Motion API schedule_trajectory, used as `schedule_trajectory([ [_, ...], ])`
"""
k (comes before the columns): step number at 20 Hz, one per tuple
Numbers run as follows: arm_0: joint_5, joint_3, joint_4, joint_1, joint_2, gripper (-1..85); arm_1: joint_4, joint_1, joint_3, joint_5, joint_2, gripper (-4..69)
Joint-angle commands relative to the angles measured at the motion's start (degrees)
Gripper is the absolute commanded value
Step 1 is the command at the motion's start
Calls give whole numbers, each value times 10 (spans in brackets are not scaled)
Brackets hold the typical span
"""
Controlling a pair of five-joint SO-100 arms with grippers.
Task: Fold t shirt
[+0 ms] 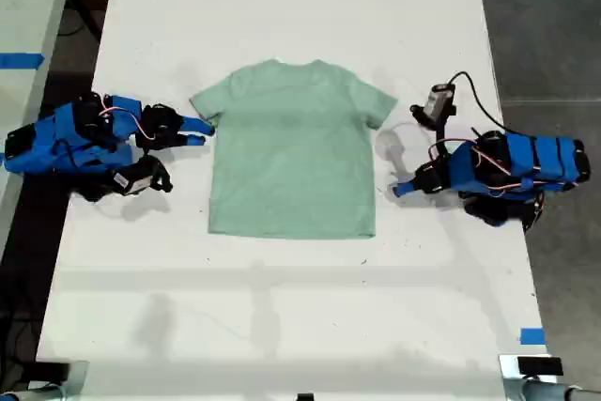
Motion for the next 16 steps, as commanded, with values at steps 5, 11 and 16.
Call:
schedule_trajectory([
  [5, 4, 6, -6, -4, 5, 126, 2, -72, 24, 150, 4, 79],
  [11, 4, 6, -6, -4, 5, 126, -113, -156, -82, 105, -1, 80],
  [16, 4, 6, -6, -4, 5, 126, 34, -11, -503, 48, -437, -6],
])
